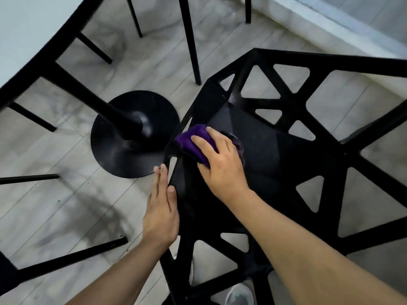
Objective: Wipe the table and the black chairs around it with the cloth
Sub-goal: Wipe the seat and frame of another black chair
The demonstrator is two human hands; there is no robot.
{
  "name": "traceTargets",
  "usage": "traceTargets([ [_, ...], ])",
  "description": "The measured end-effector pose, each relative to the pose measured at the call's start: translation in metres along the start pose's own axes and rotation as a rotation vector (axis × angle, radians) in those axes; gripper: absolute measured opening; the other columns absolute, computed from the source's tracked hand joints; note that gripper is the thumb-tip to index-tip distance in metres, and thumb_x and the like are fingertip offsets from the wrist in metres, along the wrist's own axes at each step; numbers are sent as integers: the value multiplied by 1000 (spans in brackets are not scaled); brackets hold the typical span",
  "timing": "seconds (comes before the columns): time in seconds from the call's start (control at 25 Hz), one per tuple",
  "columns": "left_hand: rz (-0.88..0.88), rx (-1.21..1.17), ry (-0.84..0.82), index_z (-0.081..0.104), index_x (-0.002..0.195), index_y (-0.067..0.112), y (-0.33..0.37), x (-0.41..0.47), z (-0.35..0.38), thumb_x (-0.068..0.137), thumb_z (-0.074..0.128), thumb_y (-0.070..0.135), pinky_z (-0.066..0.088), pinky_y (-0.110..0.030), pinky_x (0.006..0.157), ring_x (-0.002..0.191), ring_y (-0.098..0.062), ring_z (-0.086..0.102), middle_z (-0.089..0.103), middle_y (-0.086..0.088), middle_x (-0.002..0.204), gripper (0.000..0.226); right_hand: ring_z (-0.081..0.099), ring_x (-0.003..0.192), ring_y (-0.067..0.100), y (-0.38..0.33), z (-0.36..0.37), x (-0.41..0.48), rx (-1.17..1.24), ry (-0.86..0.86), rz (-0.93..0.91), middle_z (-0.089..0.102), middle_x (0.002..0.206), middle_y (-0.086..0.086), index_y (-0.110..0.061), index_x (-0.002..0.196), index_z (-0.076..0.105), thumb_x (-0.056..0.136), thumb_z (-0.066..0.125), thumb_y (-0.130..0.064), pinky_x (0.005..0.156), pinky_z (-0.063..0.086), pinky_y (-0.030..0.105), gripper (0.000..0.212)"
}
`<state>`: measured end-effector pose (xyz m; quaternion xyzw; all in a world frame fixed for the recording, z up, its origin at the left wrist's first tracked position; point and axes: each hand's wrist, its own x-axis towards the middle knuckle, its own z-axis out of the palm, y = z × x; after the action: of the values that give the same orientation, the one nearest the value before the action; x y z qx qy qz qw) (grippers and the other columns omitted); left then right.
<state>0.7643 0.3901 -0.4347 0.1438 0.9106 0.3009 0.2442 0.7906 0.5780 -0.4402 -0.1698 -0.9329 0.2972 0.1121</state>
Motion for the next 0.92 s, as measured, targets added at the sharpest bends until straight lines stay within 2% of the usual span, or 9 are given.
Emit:
traceTargets([
  [0.08, 1, 40, 49, -1, 159, 48, 0, -2, 2, 105, 12, 51, 23, -21, 109, 146, 11, 3, -4, 27, 167, 55, 38, 139, 31, 14, -13, 26, -112, -13, -125, 42, 152, 10, -23, 142, 53, 85, 72, -23, 117, 31, 44, 61],
  [0.2, -8, 92, 103, 0, 158, 50, 0, -2, 9, 104, 10, 50, 44, -29, 99, 147, 6, 15, -2, 31, 165, 54, 30, 145, 30, 38, -28, 108, -189, 146, 122, 37, 155, 10, -24, 140, 53, 88, 69, -22, 123, 21, 43, 55],
  [0.28, -20, 131, 128, 2, 158, 49, 4, -1, 11, 105, 10, 48, 52, -42, 98, 150, -5, 25, 1, 30, 166, 54, 28, 147, 29, 32, -19, 109, -123, 214, 249, 36, 157, 9, -23, 140, 53, 89, 69, -20, 123, 23, 43, 54],
  [0.4, -38, 157, 128, 2, 159, 48, 4, -3, 12, 105, 10, 48, 52, -52, 100, 149, -17, 33, 4, 25, 167, 54, 34, 142, 29, 27, -11, 33, -49, 149, 219, 38, 154, 9, -22, 142, 54, 84, 72, -16, 120, 29, 40, 61],
  [0.48, -42, 153, 120, 2, 159, 47, 6, -4, 10, 105, 10, 47, 51, -55, 100, 148, -21, 36, 5, 23, 168, 55, 37, 140, 31, 61, -31, -1, -123, 143, 205, 40, 153, 10, -22, 141, 55, 80, 72, -13, 119, 30, 42, 64],
  [0.6, -22, 137, 119, 4, 161, 42, 10, -2, 10, 106, 12, 45, 46, -53, 106, 149, -22, 32, 5, 17, 169, 55, 38, 140, 31, 97, -55, -7, -151, 290, 447, 40, 154, 9, -23, 138, 57, 85, 70, -15, 118, 31, 46, 55],
  [0.68, -35, 115, 109, 6, 162, 38, 13, 2, 9, 108, 15, 41, 38, -47, 112, 151, -22, 27, 6, 12, 170, 54, 41, 138, 32, 61, -35, -21, -92, 312, 502, 42, 152, 12, -21, 136, 59, 86, 68, -18, 116, 33, 48, 51],
  [0.84, -23, 69, 78, 6, 162, 37, 5, 0, 7, 110, 16, 40, 39, -46, 110, 152, -22, 26, 7, 10, 171, 53, 34, 143, 27, -24, -5, -91, 77, -77, 217, 35, 156, 7, -25, 143, 52, 85, 71, -14, 120, 28, 40, 62],
  [0.92, -30, 66, 72, 6, 162, 38, 4, -1, 7, 110, 16, 41, 41, -47, 109, 152, -23, 27, 7, 10, 171, 53, 34, 143, 29, 1, -22, -102, 7, -87, 194, 35, 156, 8, -25, 144, 51, 83, 72, -10, 120, 28, 41, 66],
])
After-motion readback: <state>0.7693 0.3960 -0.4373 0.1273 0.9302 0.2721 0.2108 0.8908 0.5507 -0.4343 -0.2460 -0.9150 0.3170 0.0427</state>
